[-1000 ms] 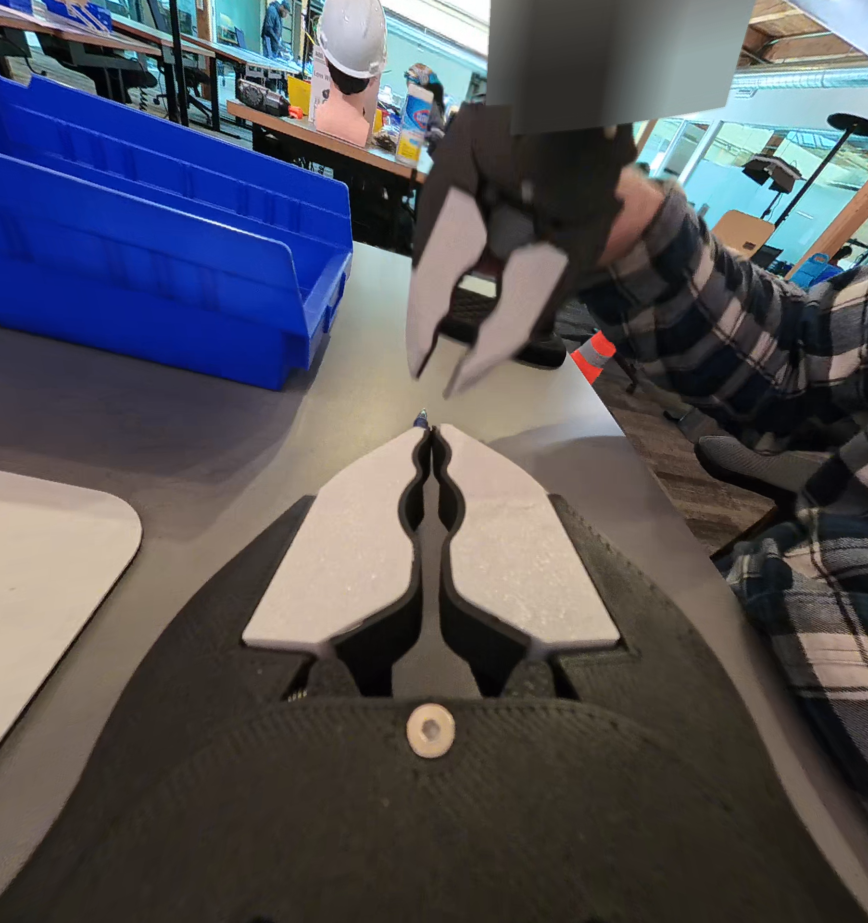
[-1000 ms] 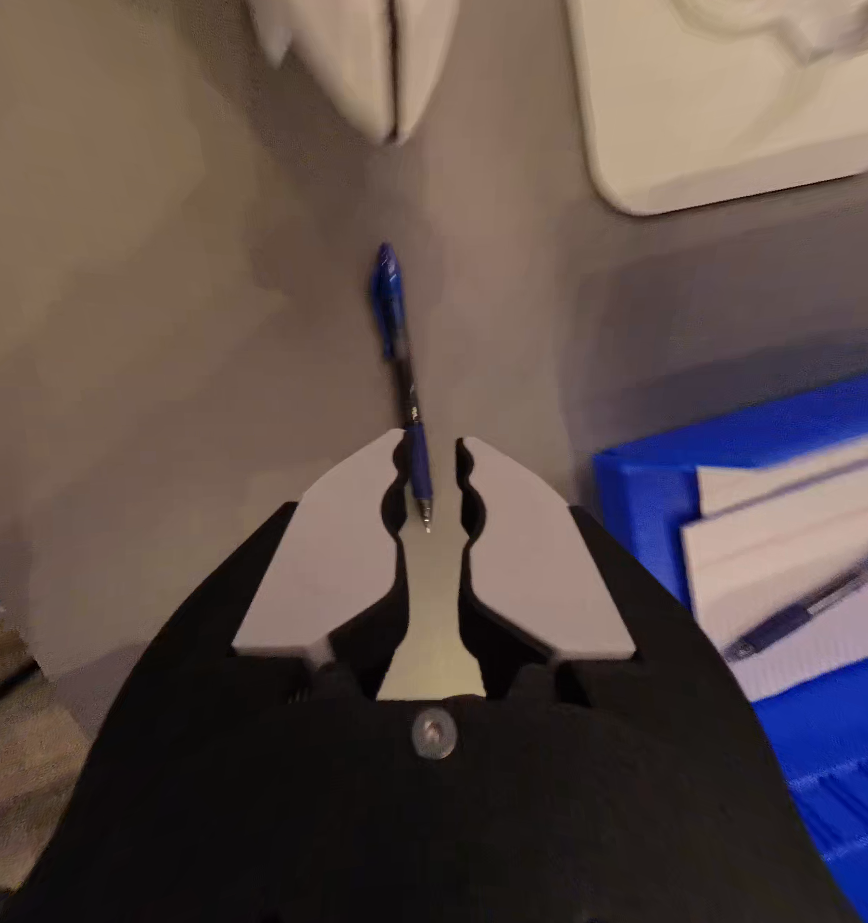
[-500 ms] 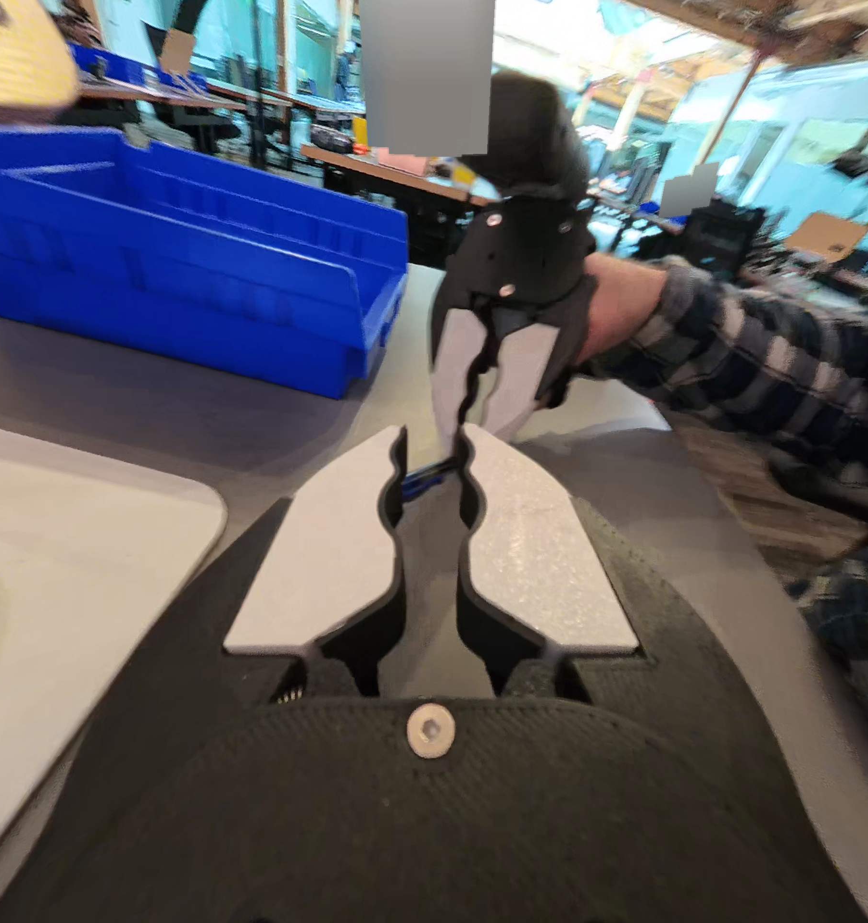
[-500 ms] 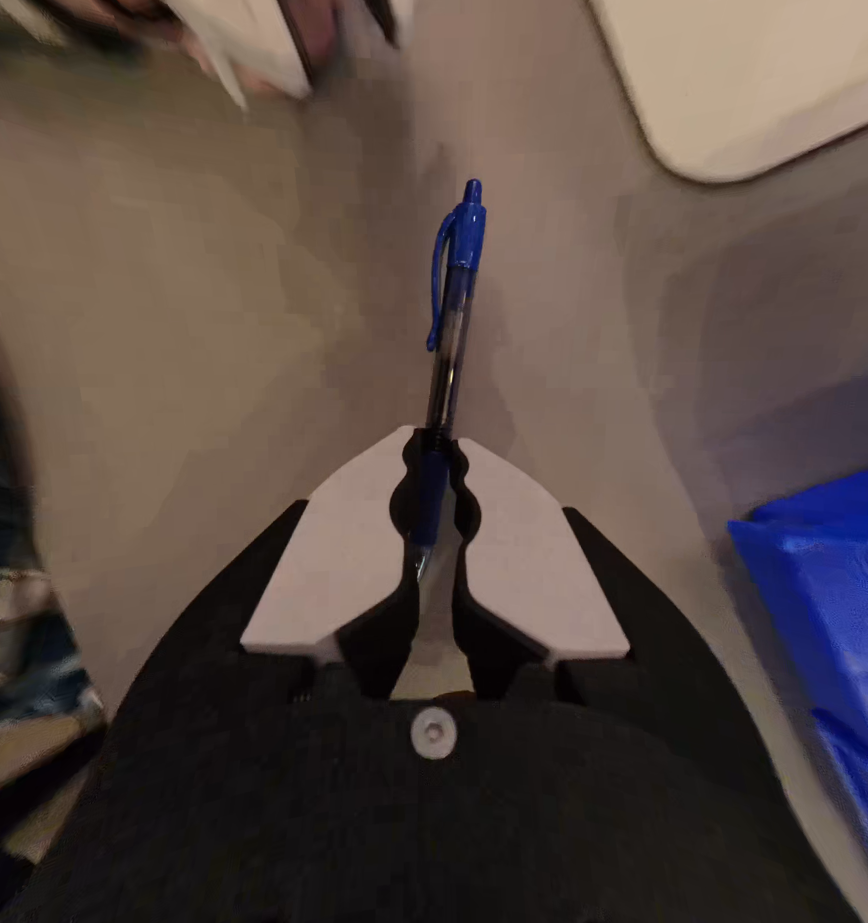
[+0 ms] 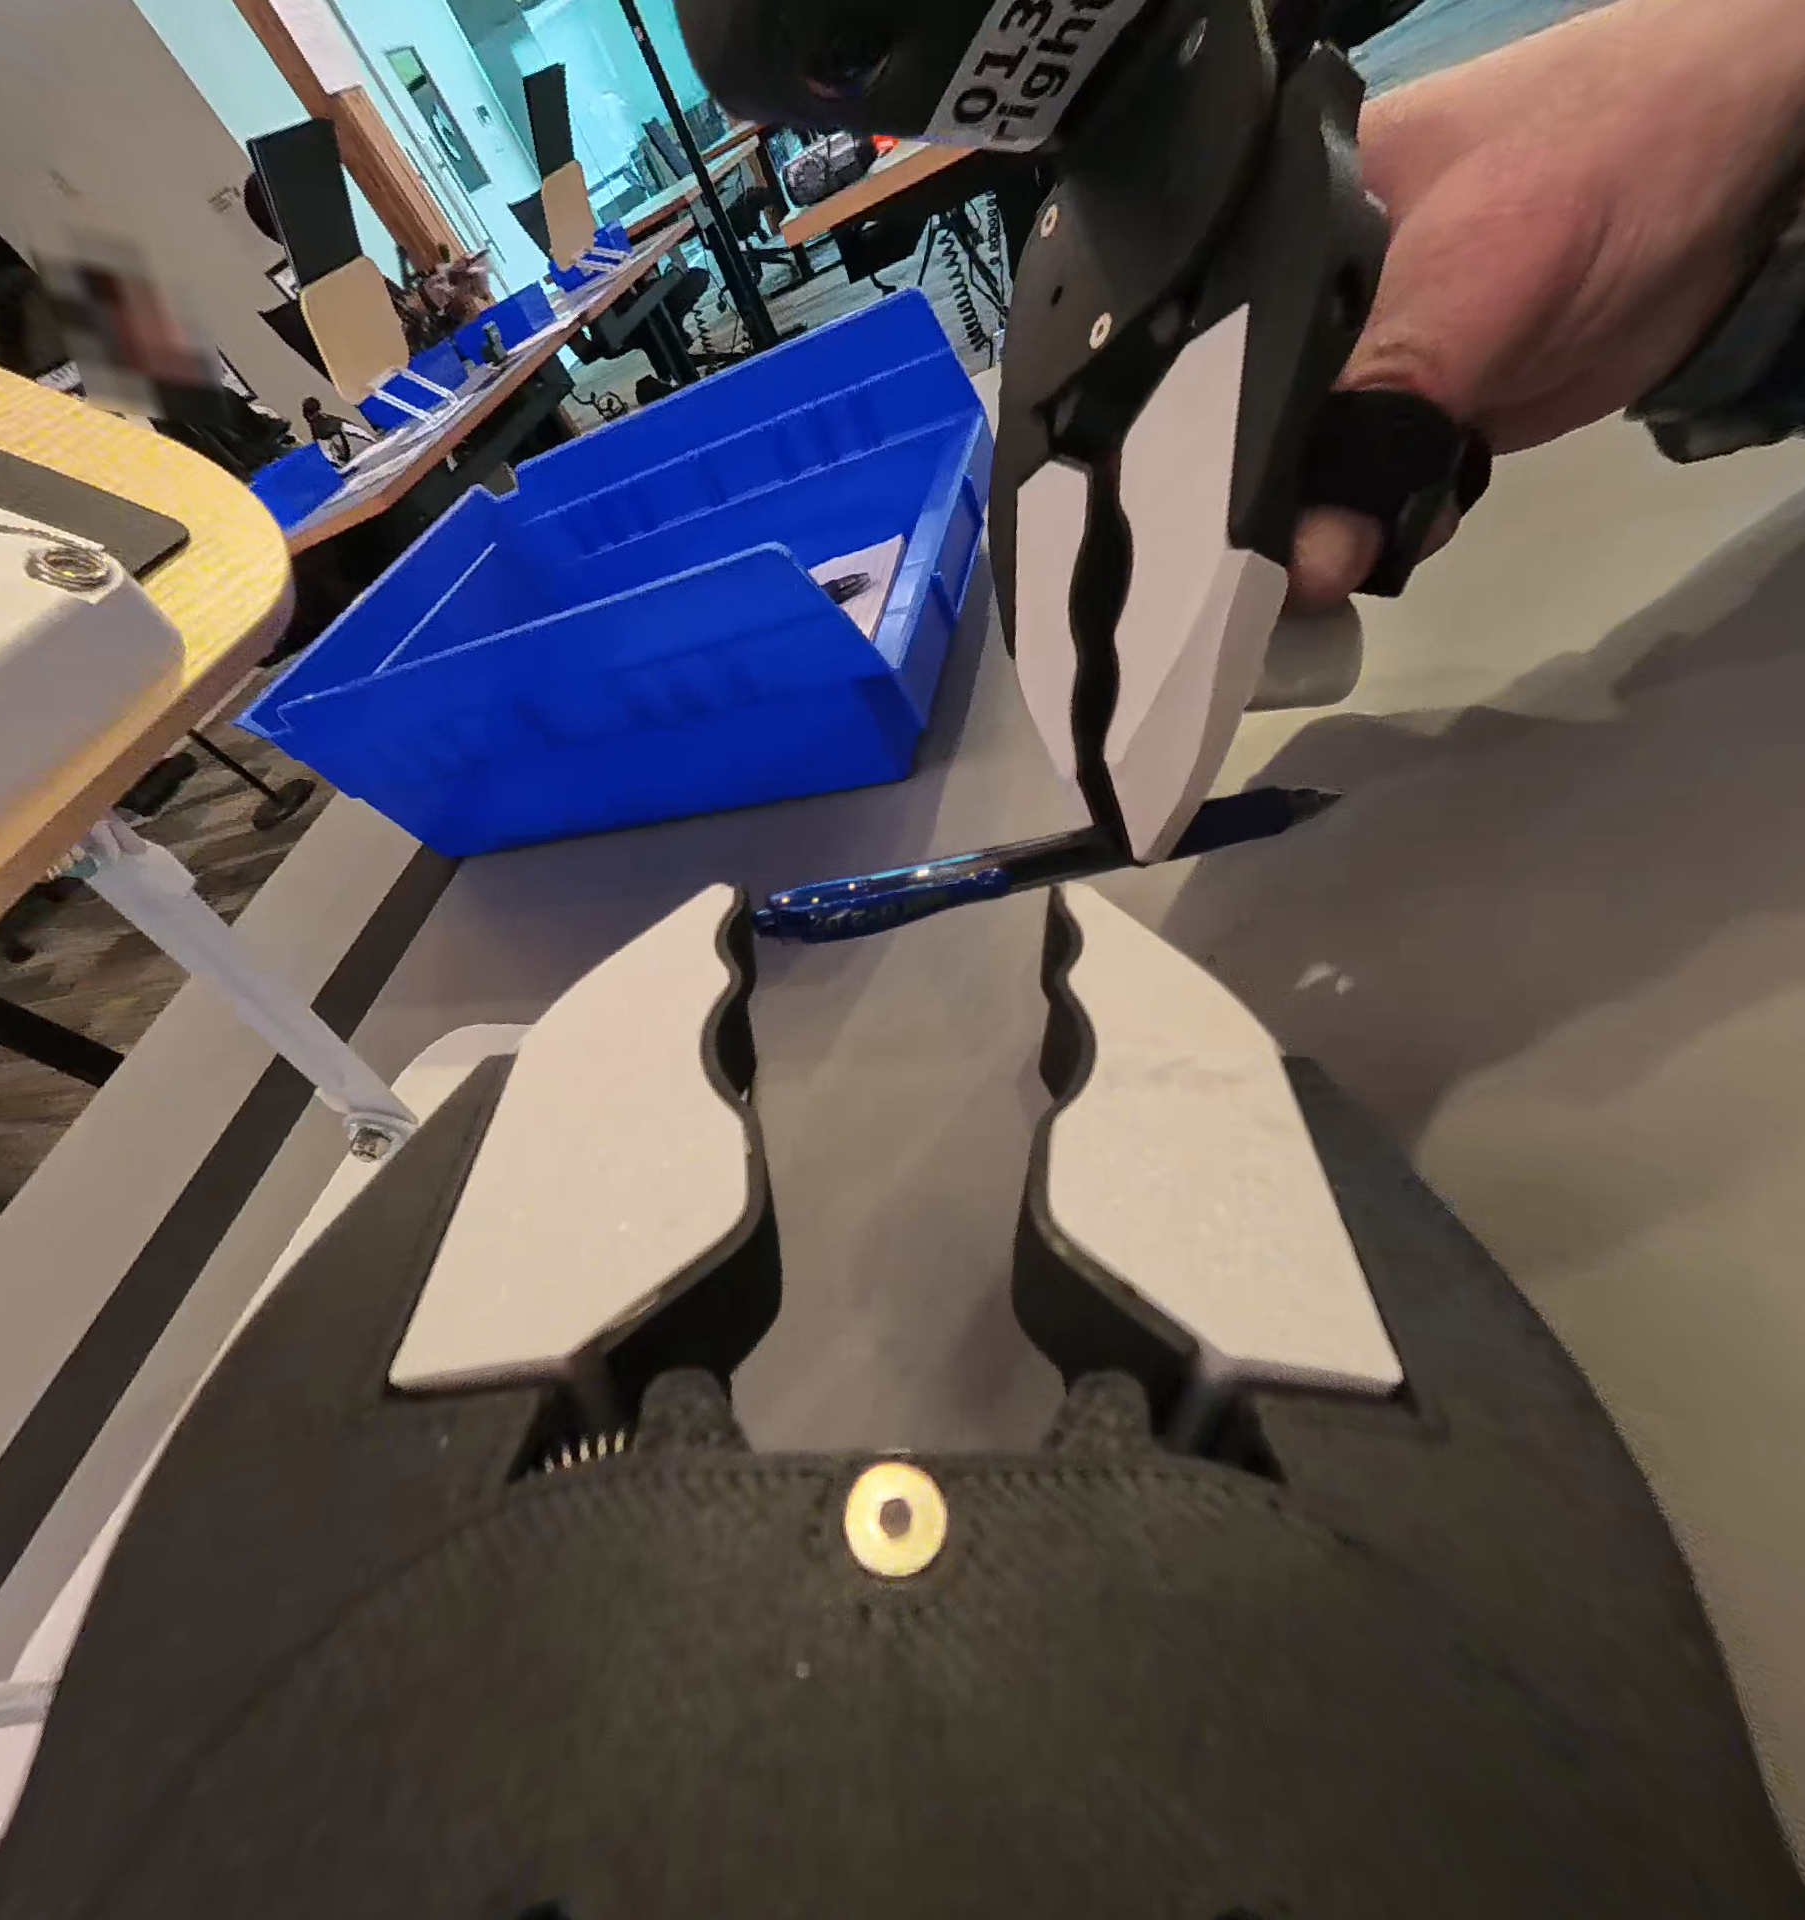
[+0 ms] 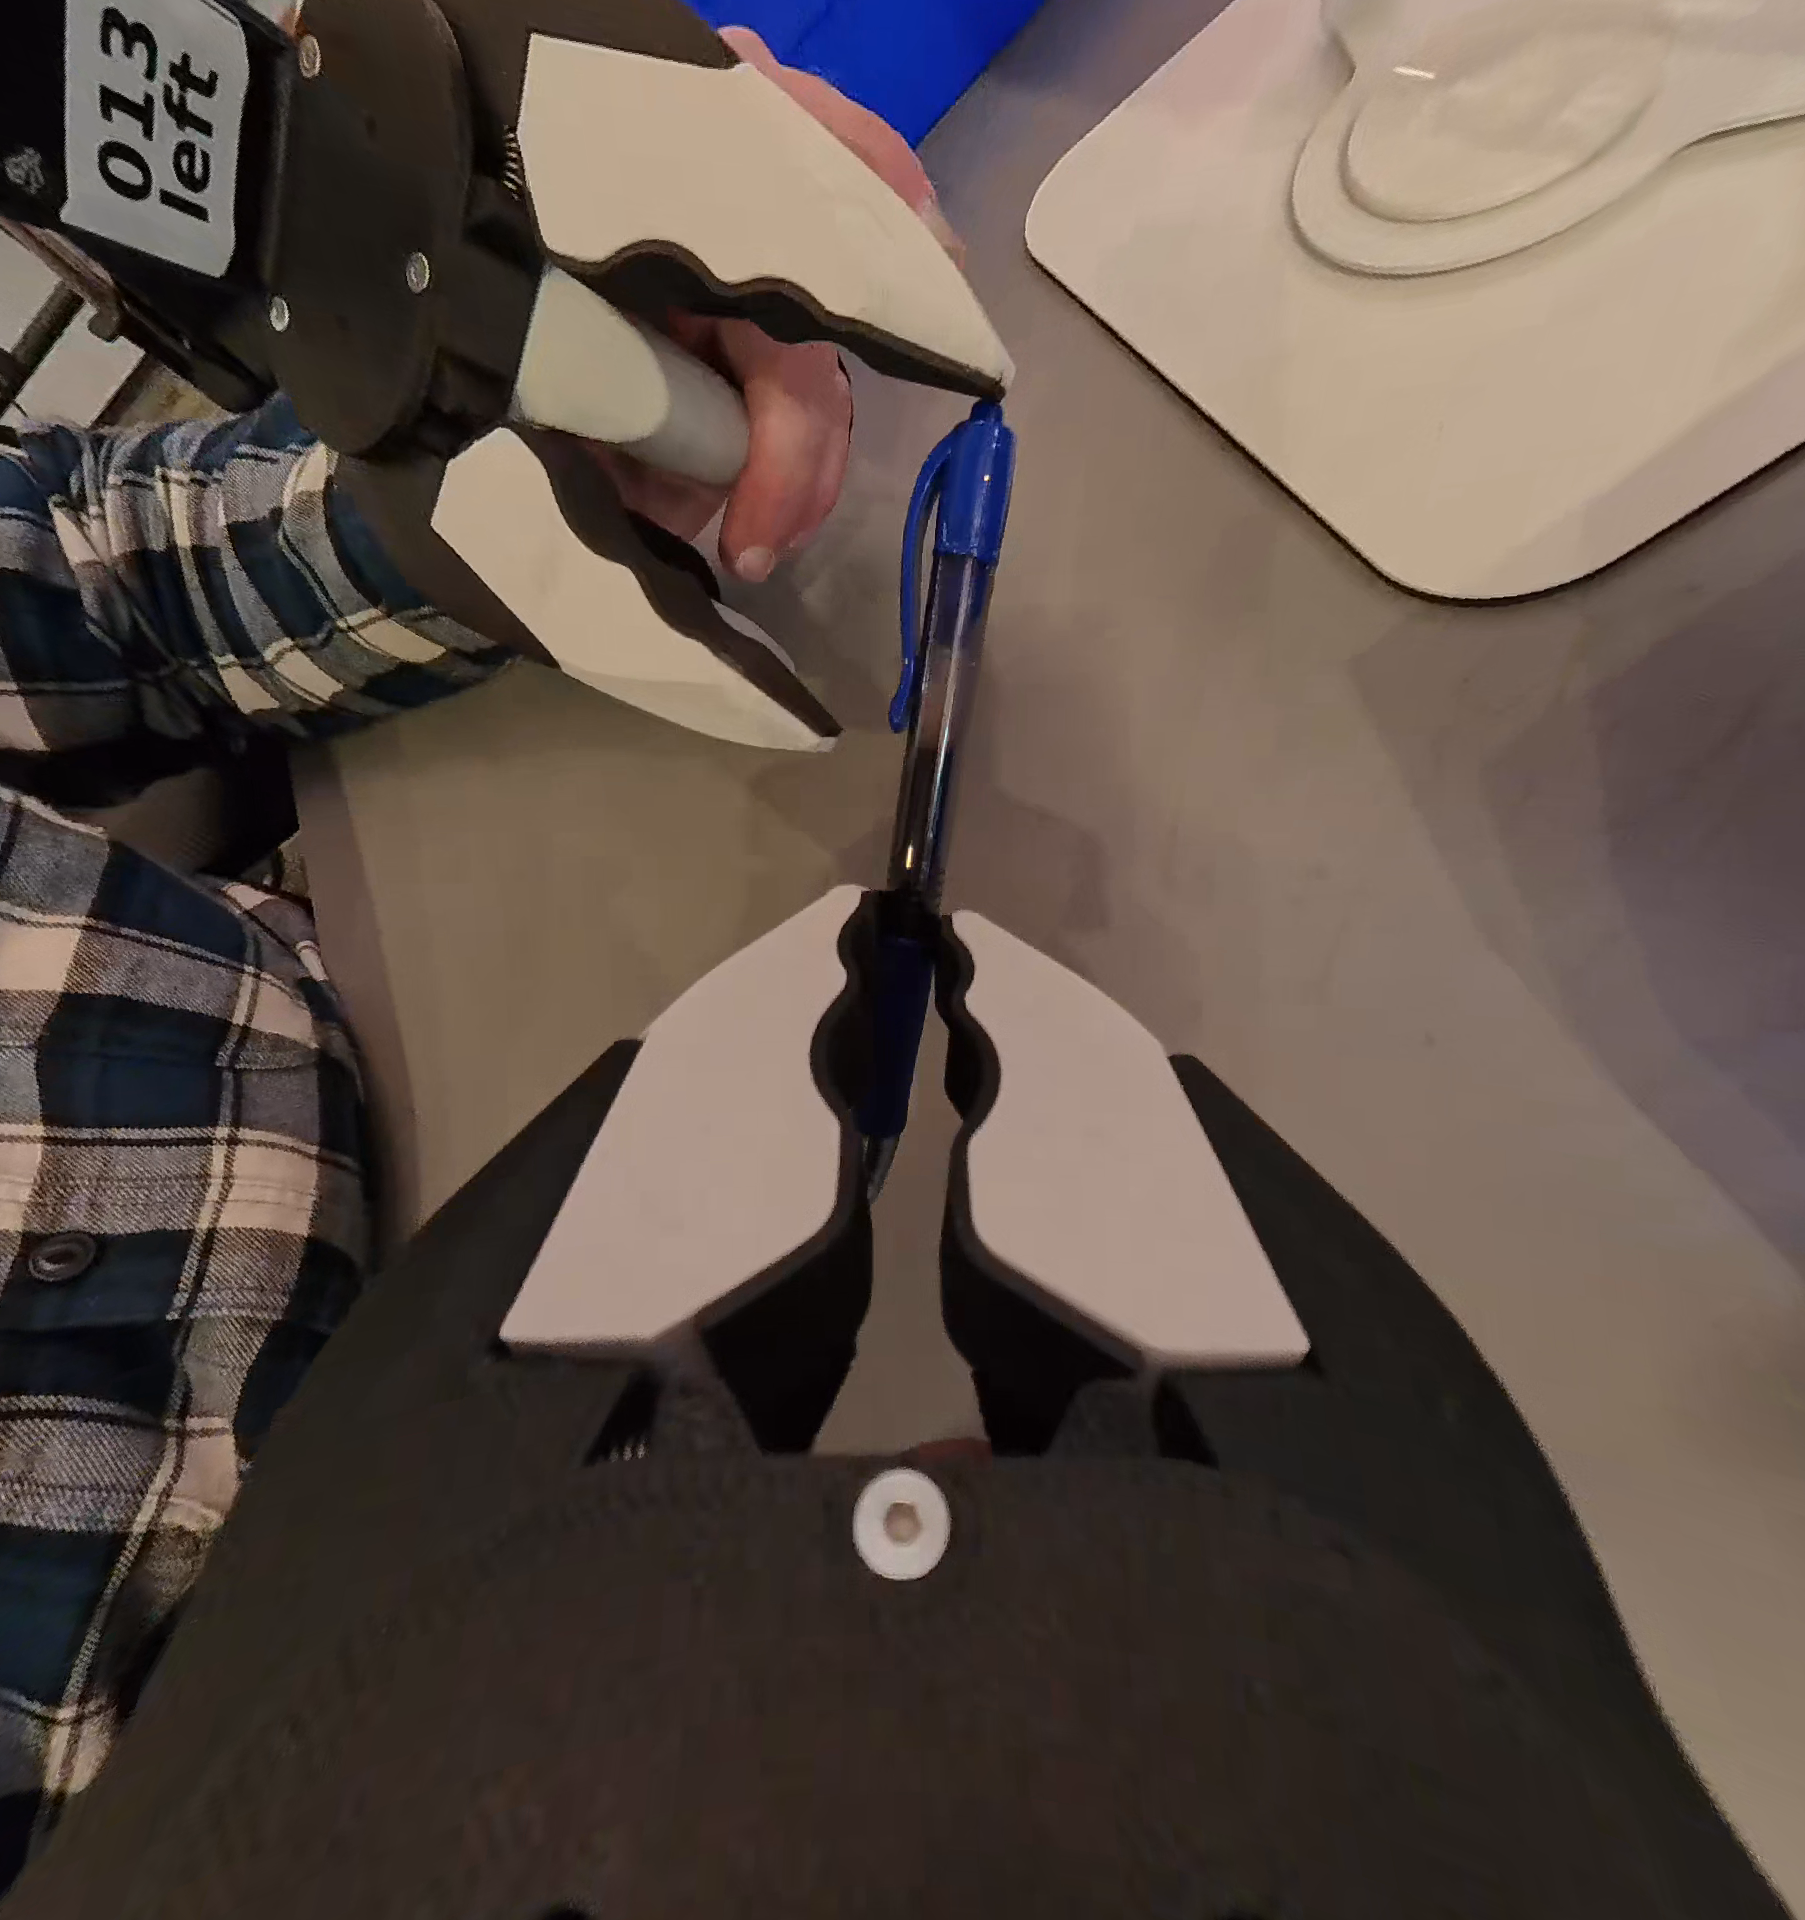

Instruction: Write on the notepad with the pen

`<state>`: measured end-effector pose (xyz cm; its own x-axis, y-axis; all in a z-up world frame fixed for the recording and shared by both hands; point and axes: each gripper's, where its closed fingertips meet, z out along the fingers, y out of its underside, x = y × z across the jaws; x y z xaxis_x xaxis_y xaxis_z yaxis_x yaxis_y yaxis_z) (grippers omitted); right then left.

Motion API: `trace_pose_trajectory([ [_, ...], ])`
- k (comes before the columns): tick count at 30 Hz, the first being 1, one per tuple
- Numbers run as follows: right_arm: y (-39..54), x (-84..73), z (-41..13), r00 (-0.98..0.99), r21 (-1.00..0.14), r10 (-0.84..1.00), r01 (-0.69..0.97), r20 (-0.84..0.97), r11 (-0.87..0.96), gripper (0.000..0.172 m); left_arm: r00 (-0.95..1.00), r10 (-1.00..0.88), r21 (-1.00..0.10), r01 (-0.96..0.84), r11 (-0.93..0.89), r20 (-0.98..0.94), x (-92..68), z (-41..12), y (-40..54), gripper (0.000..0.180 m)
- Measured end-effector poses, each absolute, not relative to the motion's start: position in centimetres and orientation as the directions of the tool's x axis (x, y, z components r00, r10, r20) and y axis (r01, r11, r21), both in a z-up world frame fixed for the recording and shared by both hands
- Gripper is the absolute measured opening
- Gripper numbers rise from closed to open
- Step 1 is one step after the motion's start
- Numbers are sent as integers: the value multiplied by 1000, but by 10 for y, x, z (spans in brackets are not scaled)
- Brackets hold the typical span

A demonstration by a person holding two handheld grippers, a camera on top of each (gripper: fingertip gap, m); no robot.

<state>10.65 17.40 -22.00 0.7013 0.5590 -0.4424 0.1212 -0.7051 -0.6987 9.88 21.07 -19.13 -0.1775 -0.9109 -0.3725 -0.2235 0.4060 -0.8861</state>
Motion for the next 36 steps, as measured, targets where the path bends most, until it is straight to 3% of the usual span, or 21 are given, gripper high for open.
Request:
trace_pose_trajectory([
  [9,176,99,-228,711,-703,558,127,-427,-700,9,-216,-947,-934,-215,284,-238,100,-190,204,55],
  [17,180,93,-217,683,-736,569,67,-458,-674,10,-189,-949,-945,-163,285,-253,97,-178,208,54],
  [22,179,89,-211,664,-745,578,48,-474,-665,10,-122,-951,-938,-169,301,-283,98,-175,219,68],
  [36,179,83,-220,658,-729,572,51,-489,-682,10,-159,-889,-864,-216,455,-428,100,-189,210,65],
])
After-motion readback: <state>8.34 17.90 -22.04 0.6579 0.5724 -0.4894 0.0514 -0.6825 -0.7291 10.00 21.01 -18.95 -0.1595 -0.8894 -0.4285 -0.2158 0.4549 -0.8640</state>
